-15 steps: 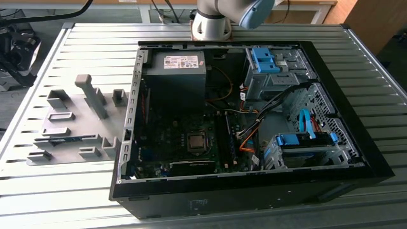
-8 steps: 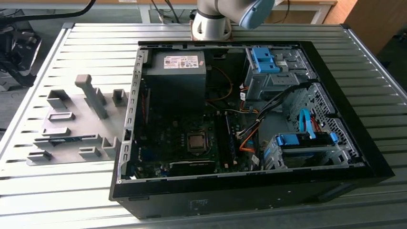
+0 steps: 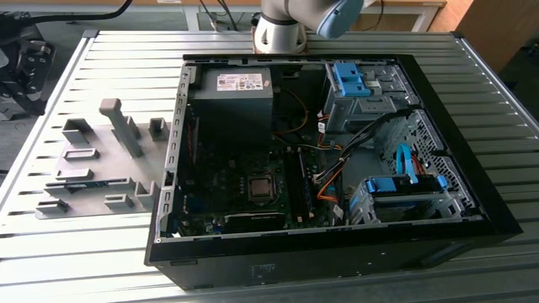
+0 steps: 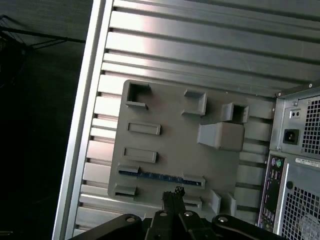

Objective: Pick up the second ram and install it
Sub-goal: 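Pick up the second ram and move it above second insertion slot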

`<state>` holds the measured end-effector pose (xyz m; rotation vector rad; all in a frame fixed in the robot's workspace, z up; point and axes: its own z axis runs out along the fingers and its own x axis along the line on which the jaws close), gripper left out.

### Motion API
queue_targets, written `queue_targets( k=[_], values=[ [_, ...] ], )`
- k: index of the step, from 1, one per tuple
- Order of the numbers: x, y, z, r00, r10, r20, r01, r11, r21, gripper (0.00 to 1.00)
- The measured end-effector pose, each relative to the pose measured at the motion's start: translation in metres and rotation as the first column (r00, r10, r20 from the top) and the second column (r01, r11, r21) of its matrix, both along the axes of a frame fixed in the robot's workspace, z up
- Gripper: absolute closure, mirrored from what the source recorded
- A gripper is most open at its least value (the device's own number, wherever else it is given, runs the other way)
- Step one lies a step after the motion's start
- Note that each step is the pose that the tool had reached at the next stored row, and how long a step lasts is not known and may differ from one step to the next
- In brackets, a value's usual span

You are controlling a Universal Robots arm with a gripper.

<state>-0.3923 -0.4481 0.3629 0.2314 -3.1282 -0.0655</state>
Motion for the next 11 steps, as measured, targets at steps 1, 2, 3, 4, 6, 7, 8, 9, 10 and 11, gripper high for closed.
queue_targets(
  k=[1,2,3,4,6,7,8,9,10,11],
  values=[
    [0.0000,0.0000,-0.0002,0.9998,0.018,0.0000,-0.018,0.9998,-0.0001,0.89],
    [0.0000,0.0000,-0.0004,0.9993,0.036,0.0000,-0.036,0.9993,-0.0002,0.89],
    [0.0000,0.0000,-0.0005,0.9985,0.054,0.0000,-0.054,0.9985,-0.0002,0.89],
    [0.0000,0.0000,-0.0007,0.9974,0.072,0.0000,-0.072,0.9974,-0.0004,0.89],
    [0.0000,0.0000,-0.0010,0.9940,0.109,0.0000,-0.109,0.9940,-0.0006,0.89],
    [0.0000,0.0000,-0.0012,0.9919,0.127,0.0000,-0.127,0.9919,-0.0007,0.89],
    [0.0000,0.0000,-0.0013,0.9894,0.145,0.0000,-0.145,0.9894,-0.0009,0.89],
    [0.0000,0.0000,-0.0014,0.9867,0.163,0.0000,-0.163,0.9867,-0.0012,0.89],
    [0.0000,0.0000,-0.0016,0.9836,0.180,0.0000,-0.180,0.9836,-0.0014,0.89],
    [0.0000,0.0000,-0.0016,0.9803,0.198,-0.0001,-0.198,0.9803,-0.0016,0.89]
  ],
)
